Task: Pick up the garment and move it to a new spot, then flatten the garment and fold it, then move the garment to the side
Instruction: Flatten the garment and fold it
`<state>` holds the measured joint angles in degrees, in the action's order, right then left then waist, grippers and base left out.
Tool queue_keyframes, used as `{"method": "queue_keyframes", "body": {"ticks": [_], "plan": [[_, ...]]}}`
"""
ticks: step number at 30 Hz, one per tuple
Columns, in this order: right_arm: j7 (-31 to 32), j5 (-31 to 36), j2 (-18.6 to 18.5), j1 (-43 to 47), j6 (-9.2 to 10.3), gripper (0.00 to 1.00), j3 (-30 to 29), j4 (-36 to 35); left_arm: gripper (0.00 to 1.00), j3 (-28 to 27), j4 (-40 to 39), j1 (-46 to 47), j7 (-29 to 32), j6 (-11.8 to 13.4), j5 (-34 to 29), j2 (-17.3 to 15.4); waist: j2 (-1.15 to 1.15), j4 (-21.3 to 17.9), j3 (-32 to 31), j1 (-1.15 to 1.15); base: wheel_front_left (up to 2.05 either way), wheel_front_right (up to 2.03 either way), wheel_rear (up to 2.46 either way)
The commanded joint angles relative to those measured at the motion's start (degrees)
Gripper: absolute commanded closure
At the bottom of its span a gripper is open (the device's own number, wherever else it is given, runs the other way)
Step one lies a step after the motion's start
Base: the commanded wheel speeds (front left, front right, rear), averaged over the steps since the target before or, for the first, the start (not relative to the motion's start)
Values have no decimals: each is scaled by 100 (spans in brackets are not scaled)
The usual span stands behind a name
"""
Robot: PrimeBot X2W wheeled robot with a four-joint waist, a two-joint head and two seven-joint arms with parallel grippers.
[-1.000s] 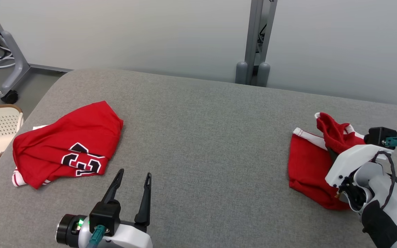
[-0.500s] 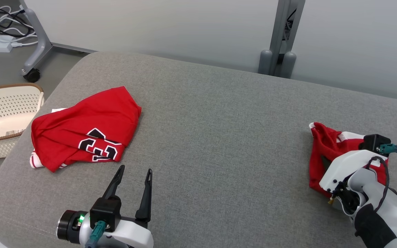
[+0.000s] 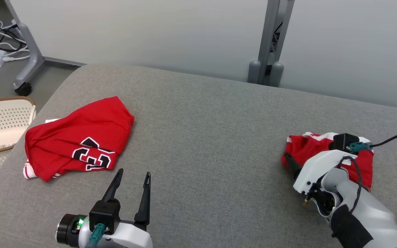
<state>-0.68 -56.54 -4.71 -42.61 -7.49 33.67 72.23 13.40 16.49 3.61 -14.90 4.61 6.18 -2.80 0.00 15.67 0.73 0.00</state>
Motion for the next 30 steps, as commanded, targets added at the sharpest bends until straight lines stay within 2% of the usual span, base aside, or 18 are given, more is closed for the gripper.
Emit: {"method": "queue_keyframes", "body": {"ticks": [1,6,11,18,21,23,26,30], "plan": [[-10,32,19,-9,-2,0,57,-127,0,-25,-3,-72,-20,19,22,-19,0,-144,-117,0,0,0,0],[-53,-16,50,-86,-2,0,89,-381,0,-51,-28,-103,-20,22,37,-21,0,-299,-233,0,0,0,0],[-255,-38,-154,-138,-2,0,61,-740,0,-74,-89,-184,-20,45,109,-20,0,-495,-374,0,0,0,0],[-1303,427,-850,97,-2,0,61,-1413,0,-128,-450,-141,-19,149,337,-21,0,-758,-451,0,0,0,0],[-1461,711,-1178,350,-2,0,-177,-1839,0,-179,-675,-106,-19,211,401,-18,0,-889,-452,0,0,0,0],[-1463,1212,-1442,596,-2,0,-576,-2391,0,-197,-801,-98,-20,252,419,-18,0,-976,-441,0,0,0,0],[-1456,1938,-1441,1443,-2,0,-1400,-3292,0,-207,-963,-112,-20,303,413,-21,0,-1084,-435,0,0,0,0],[-1457,2889,-1081,2564,-2,0,-2556,-4512,0,-277,-1189,-165,-20,418,427,-20,0,-1190,-419,0,0,0,0]]}}
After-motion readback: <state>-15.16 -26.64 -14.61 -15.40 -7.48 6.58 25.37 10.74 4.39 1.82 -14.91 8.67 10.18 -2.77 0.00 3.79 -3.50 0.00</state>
